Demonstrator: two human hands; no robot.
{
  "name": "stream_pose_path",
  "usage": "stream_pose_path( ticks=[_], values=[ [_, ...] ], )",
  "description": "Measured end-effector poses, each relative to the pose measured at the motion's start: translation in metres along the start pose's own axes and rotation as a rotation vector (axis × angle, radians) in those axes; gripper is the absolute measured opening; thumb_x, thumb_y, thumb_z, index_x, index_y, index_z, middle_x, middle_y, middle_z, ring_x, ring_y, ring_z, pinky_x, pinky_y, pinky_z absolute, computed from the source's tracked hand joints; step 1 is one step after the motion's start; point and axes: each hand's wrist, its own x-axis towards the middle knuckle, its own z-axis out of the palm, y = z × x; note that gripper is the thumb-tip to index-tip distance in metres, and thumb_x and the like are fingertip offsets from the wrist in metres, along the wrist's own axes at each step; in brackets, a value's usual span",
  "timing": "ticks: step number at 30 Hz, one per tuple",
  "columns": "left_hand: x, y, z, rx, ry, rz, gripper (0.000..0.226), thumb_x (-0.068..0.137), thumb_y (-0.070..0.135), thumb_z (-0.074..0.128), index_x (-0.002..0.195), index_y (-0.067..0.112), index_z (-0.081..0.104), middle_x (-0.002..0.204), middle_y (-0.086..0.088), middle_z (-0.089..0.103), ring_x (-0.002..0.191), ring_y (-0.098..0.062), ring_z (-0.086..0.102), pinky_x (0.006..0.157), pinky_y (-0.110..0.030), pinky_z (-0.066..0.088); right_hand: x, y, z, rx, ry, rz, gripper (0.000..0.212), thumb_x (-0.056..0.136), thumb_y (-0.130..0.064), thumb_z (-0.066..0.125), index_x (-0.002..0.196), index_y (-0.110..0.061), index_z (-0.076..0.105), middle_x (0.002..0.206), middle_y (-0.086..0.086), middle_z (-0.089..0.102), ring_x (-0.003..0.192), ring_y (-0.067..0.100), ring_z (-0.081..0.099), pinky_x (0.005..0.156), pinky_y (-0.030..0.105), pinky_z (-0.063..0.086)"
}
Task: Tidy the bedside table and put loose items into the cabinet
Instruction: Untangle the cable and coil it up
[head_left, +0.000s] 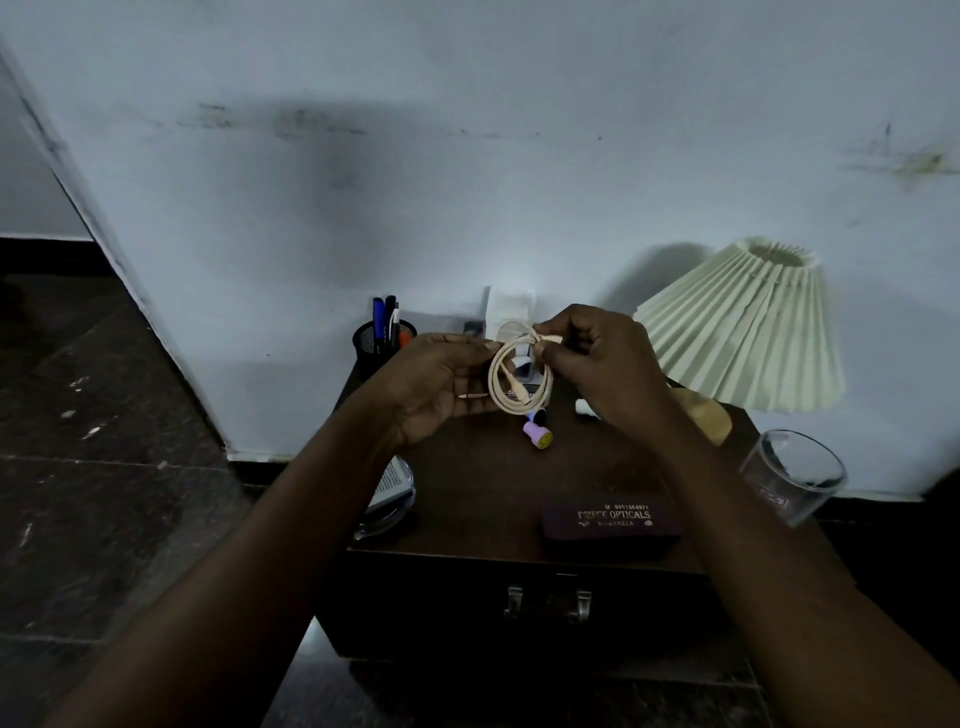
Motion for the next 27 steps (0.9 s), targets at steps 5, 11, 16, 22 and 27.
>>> stream_pose_path(
  ticks=[5, 11, 16, 22, 27],
  values=[
    [0.001, -0.005, 0.018, 0.197, 0.075, 0.078, 0.039, 0.093, 0.039, 0.075, 0.111, 0.005, 0.076, 0.098, -0.009, 0.079, 0.089, -0.027, 0.075, 0.082, -0.042, 0.065, -0.001, -0.006, 0.002, -0.133, 0.066, -0.051, 0.014, 0.089, -0.014, 0.077, 0.103, -0.013, 0.080, 0.085, -0.007, 0.075, 0.072, -0.002, 0.064, 0.066, 0.006, 0.040],
    [-0.005, -0.014, 0.031, 0.954, 0.212, 0.322, 0.024, 0.090, 0.019, 0.076, 0.111, 0.009, 0.073, 0.091, -0.003, 0.075, 0.084, -0.019, 0.071, 0.089, -0.045, 0.059, -0.003, -0.010, 0.003, -0.205, 0.071, -0.062, 0.014, 0.090, -0.013, 0.075, 0.103, -0.009, 0.078, 0.093, -0.002, 0.078, 0.075, 0.004, 0.064, 0.066, 0.001, 0.037],
    [-0.009, -0.005, 0.028, 1.065, 0.252, 0.268, 0.026, 0.098, 0.013, 0.067, 0.118, -0.002, 0.065, 0.105, -0.019, 0.073, 0.094, -0.032, 0.073, 0.088, -0.051, 0.061, 0.000, -0.002, -0.004, -0.232, 0.129, -0.043, 0.009, 0.088, -0.014, 0.075, 0.096, -0.011, 0.078, 0.088, 0.002, 0.078, 0.078, 0.013, 0.067, 0.065, 0.010, 0.040],
    [-0.013, 0.010, 0.027, 0.606, 0.061, -0.017, 0.035, 0.101, 0.000, 0.061, 0.134, -0.010, 0.055, 0.106, -0.032, 0.074, 0.096, -0.044, 0.075, 0.082, -0.048, 0.065, 0.003, 0.011, -0.009, -0.261, 0.185, 0.022, 0.007, 0.088, -0.012, 0.073, 0.093, -0.014, 0.077, 0.088, 0.001, 0.077, 0.080, 0.013, 0.068, 0.070, 0.019, 0.047],
    [-0.006, 0.005, 0.013, 0.629, 0.139, 0.005, 0.017, 0.101, 0.001, 0.060, 0.118, -0.003, 0.063, 0.088, -0.018, 0.074, 0.072, -0.024, 0.073, 0.067, -0.033, 0.065, 0.002, 0.010, -0.006, -0.116, 0.146, 0.047, 0.003, 0.087, -0.017, 0.076, 0.090, -0.018, 0.075, 0.087, -0.006, 0.077, 0.079, 0.008, 0.068, 0.071, 0.026, 0.052]
  ],
)
